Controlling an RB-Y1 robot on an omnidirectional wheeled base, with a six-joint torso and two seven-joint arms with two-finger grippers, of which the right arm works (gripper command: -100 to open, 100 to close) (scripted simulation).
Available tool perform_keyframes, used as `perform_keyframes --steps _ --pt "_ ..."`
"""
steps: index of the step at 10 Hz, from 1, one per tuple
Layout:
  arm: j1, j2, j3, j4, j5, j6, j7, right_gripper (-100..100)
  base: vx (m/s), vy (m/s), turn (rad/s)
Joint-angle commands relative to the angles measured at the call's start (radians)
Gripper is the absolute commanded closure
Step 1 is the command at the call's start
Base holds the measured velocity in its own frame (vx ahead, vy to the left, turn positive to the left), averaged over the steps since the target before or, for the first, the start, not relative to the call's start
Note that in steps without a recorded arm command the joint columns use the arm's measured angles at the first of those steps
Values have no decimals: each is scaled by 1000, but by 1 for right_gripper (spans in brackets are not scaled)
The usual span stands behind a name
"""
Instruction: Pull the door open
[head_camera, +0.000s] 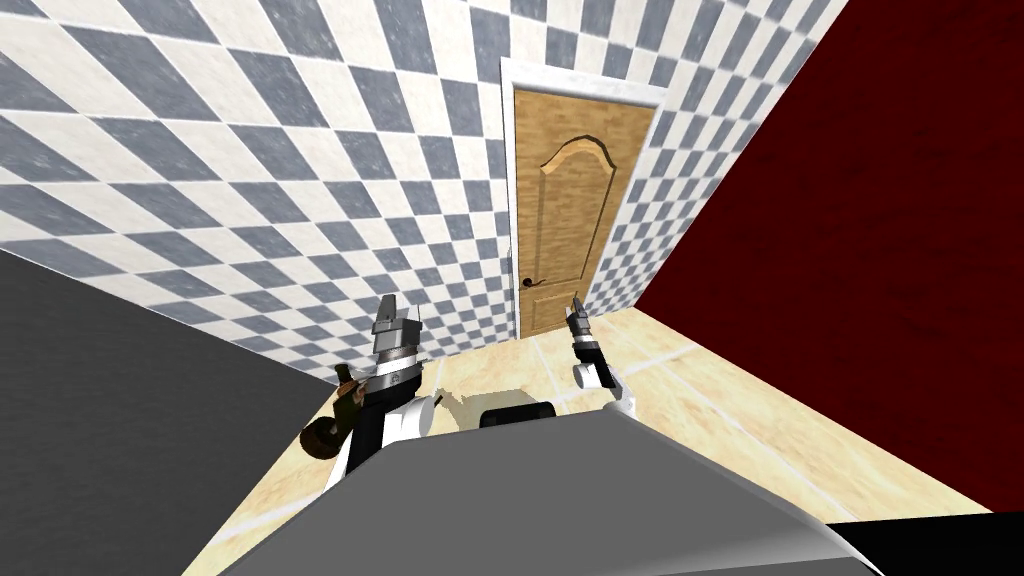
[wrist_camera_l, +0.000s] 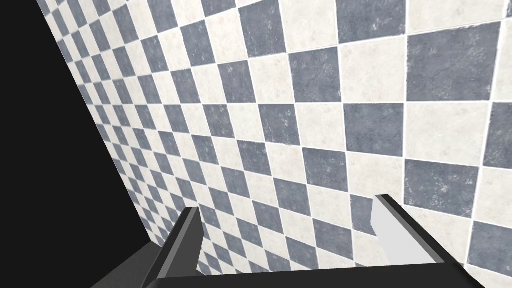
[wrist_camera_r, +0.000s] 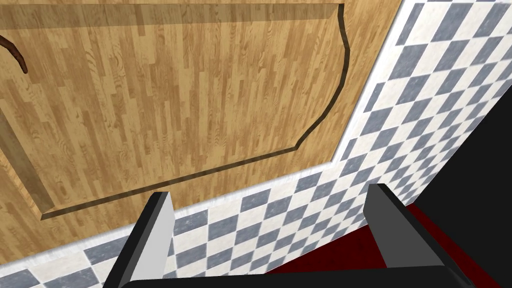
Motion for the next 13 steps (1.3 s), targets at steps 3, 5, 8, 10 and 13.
perform_keyframes --steps 3,5,8,10,13 --pt "-45 -20 -6 108 -16 -10 -1 -100 57 -20 124" --pt "-63 -28 -9 151 -23 -13 -1 -100 55 -33 104" --pt "-100 -43 -14 232 -35 -18 -1 -100 52 -32 133" --pt "-118 -50 -16 284 -41 -21 -1 -100 49 -35 86" --pt "-154 -65 -21 378 -54 -26 0 -100 51 -29 127"
